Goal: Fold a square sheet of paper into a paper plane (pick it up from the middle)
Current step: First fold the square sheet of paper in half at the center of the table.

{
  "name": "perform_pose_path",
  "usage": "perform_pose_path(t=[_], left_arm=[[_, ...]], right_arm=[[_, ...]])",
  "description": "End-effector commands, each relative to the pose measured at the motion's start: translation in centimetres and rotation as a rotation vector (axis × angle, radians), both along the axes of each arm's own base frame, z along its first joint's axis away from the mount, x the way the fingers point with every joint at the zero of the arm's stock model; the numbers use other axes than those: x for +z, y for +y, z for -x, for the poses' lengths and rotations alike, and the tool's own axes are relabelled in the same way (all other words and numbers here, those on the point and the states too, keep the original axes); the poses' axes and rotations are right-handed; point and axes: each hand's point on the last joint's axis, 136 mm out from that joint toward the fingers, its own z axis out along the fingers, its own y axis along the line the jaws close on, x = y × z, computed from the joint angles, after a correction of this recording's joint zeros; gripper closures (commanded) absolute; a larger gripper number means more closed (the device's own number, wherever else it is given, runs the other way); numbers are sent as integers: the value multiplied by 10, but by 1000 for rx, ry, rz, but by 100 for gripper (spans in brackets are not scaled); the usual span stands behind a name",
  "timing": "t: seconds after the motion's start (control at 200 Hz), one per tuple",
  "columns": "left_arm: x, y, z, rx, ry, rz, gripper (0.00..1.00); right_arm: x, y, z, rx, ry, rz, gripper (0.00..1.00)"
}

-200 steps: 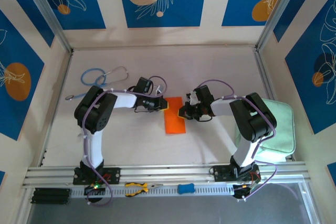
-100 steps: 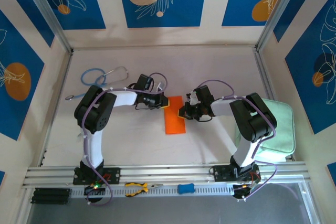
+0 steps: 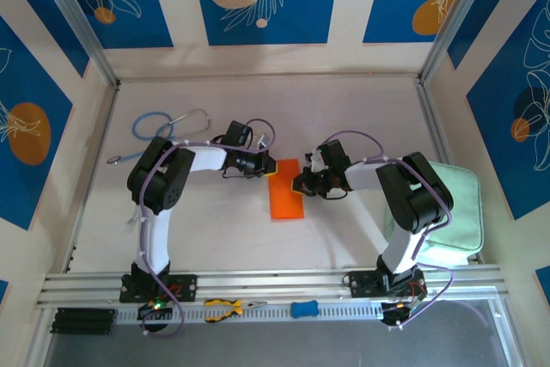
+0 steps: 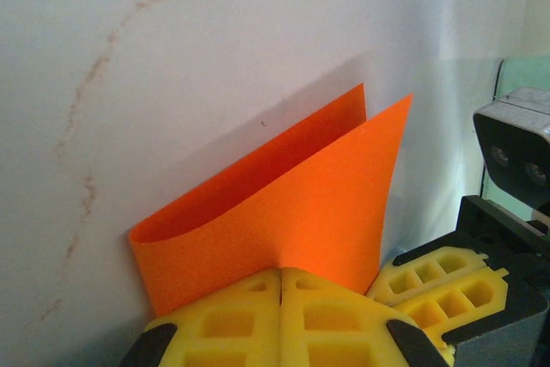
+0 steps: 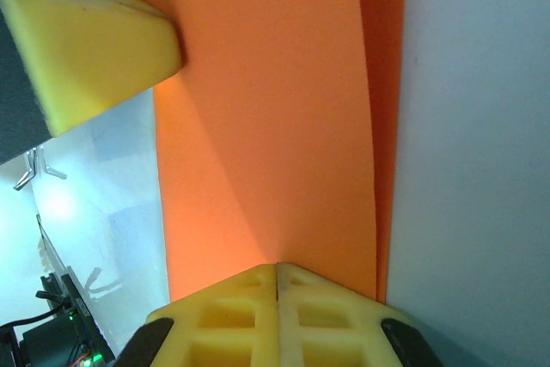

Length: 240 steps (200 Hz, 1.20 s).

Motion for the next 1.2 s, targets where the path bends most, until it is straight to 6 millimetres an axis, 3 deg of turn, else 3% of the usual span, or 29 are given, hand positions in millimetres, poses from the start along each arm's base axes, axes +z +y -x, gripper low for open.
perform_pose_path(t=[0.0,0.48,1.195], left_arm=[[-27,26,-13,82,21,-112,100],[-42,51,-43,230,61,-217,100],[-35,60,-70,358,61,-231,97]], right_arm=[[-52,-39,36,-46,166,199,100],[-53,-39,37,-42,165,188,100],[-50,-39,37,-37,155,156,100]])
